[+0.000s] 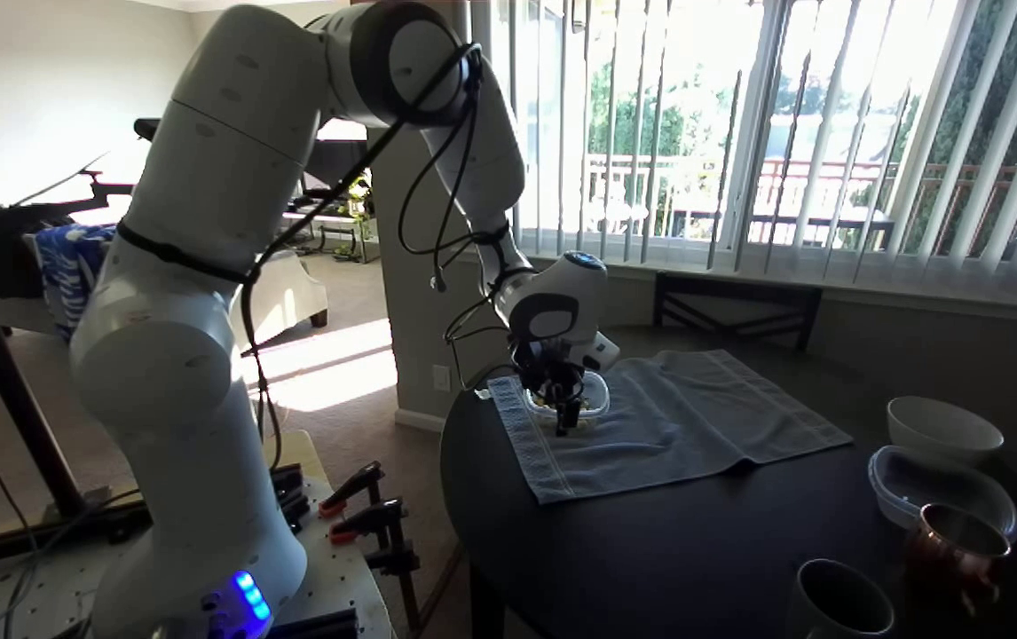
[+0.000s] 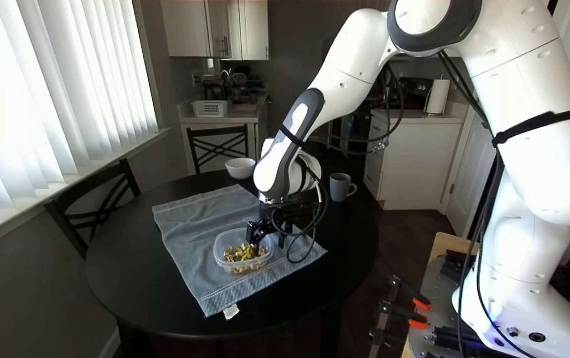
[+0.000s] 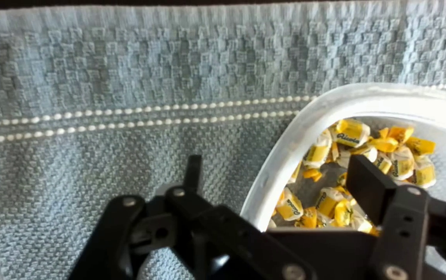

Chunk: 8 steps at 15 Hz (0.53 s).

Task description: Lift the lunch box from the towel and pour the sweets on the towel

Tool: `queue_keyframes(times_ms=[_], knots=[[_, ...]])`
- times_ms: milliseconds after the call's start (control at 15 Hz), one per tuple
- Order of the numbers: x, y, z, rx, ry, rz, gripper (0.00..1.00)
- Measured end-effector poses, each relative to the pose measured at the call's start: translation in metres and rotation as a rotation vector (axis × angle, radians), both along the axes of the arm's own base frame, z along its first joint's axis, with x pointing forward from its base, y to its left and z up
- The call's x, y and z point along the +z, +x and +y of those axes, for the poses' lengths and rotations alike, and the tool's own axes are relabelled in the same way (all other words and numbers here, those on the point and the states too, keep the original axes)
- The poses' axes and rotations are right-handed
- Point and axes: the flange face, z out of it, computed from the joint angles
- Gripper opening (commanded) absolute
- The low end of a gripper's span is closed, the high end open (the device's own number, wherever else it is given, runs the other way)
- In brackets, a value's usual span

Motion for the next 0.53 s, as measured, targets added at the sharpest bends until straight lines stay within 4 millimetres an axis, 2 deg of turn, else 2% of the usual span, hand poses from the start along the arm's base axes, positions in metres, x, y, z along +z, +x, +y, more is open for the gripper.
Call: queue_keyframes(times_ms=[533], knots=[[0.0018,0.0018,-0.0098,-0.039,0.007,-0.008,0.12]])
